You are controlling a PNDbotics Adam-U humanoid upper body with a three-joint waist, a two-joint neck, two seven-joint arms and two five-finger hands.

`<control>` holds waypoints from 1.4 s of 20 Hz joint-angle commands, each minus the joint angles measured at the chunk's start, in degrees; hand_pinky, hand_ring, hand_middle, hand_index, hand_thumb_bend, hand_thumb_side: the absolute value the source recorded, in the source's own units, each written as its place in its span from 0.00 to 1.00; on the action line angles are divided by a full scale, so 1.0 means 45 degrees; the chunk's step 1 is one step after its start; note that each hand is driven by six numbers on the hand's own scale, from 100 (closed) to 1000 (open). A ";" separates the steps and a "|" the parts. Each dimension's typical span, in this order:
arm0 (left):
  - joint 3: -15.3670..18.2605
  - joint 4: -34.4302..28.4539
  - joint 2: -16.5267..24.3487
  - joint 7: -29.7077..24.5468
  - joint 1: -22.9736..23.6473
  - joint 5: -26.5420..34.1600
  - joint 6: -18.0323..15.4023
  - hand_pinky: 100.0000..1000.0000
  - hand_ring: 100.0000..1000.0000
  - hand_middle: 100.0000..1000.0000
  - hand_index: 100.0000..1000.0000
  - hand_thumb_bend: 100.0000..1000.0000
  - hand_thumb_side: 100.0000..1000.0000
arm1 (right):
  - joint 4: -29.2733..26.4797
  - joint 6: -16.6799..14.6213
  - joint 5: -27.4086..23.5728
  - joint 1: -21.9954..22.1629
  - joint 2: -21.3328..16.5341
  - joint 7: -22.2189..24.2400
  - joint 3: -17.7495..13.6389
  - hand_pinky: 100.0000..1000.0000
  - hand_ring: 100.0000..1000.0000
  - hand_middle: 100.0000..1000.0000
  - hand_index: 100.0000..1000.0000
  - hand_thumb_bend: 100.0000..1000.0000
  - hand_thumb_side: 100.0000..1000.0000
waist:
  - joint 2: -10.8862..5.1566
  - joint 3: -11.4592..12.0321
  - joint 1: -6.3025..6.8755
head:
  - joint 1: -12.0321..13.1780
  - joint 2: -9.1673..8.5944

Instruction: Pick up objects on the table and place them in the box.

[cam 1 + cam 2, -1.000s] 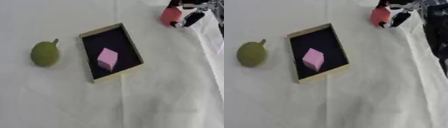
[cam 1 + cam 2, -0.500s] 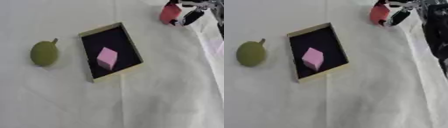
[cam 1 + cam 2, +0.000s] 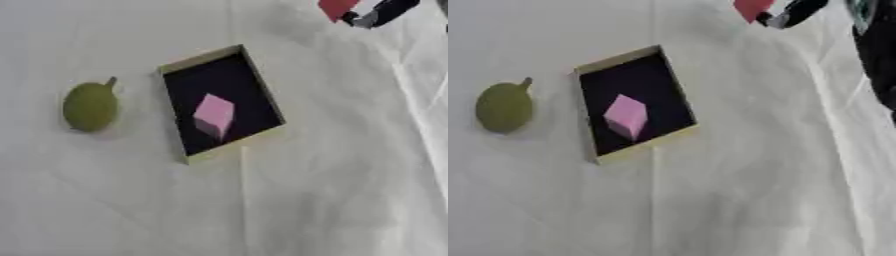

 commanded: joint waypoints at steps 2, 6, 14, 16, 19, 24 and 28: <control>0.0078 -0.0130 0.0515 -0.0008 -0.0227 -0.0105 -0.0013 0.84 0.95 0.90 0.96 0.00 0.54 | -0.2013 -0.0229 -0.2105 0.0078 -0.0713 0.0982 0.0837 0.73 0.68 0.53 0.68 0.00 0.28 | -0.0419 0.0008 0.0009 | 0.0057 0.0180; 0.0051 -0.0166 0.0425 -0.0009 -0.0260 -0.0114 0.0024 0.84 0.95 0.90 0.96 0.00 0.54 | -0.3637 -0.0177 -0.3818 0.0309 -0.0674 0.2072 0.1819 0.72 0.67 0.53 0.68 0.00 0.28 | -0.0472 0.0059 -0.0001 | 0.0105 0.0233; -0.0037 -0.0280 0.0185 -0.0049 -0.0370 -0.0115 0.0047 0.84 0.95 0.90 0.96 0.00 0.53 | -0.4599 -0.0026 -0.5718 -0.0136 0.0501 0.4632 0.3097 0.72 0.67 0.53 0.67 0.00 0.29 | -0.0573 0.0158 -0.0008 | 0.0130 0.0354; -0.0057 -0.0319 0.0145 -0.0053 -0.0388 -0.0105 0.0043 0.84 0.95 0.90 0.96 0.00 0.53 | -0.4700 0.0029 -0.5890 -0.0149 0.0774 0.5036 0.3259 0.72 0.67 0.53 0.67 0.00 0.29 | -0.0573 0.0201 -0.0017 | 0.0133 0.0370; -0.0085 -0.0392 0.0087 -0.0088 -0.0384 -0.0108 0.0025 0.84 0.96 0.90 0.96 0.00 0.54 | -0.4769 0.0162 -0.6036 -0.0066 0.1162 0.5444 0.3404 0.72 0.66 0.53 0.67 0.00 0.27 | -0.0550 0.0254 -0.0047 | 0.0127 0.0359; -0.0156 -0.0471 -0.0029 -0.0200 -0.0412 -0.0170 -0.0031 0.84 0.95 0.90 0.96 0.00 0.54 | -0.4877 0.0396 -0.6091 0.0095 0.1705 0.5799 0.3561 0.72 0.66 0.53 0.67 0.00 0.27 | -0.0517 0.0306 -0.0110 | 0.0123 0.0331; -0.0179 -0.0557 -0.0103 -0.0213 -0.0421 -0.0228 -0.0111 0.84 0.95 0.90 0.96 0.00 0.53 | -0.4616 0.0501 -0.5664 0.0269 0.2095 0.5918 0.3584 0.72 0.67 0.53 0.67 0.00 0.25 | -0.0510 0.0353 -0.0149 | 0.0091 0.0324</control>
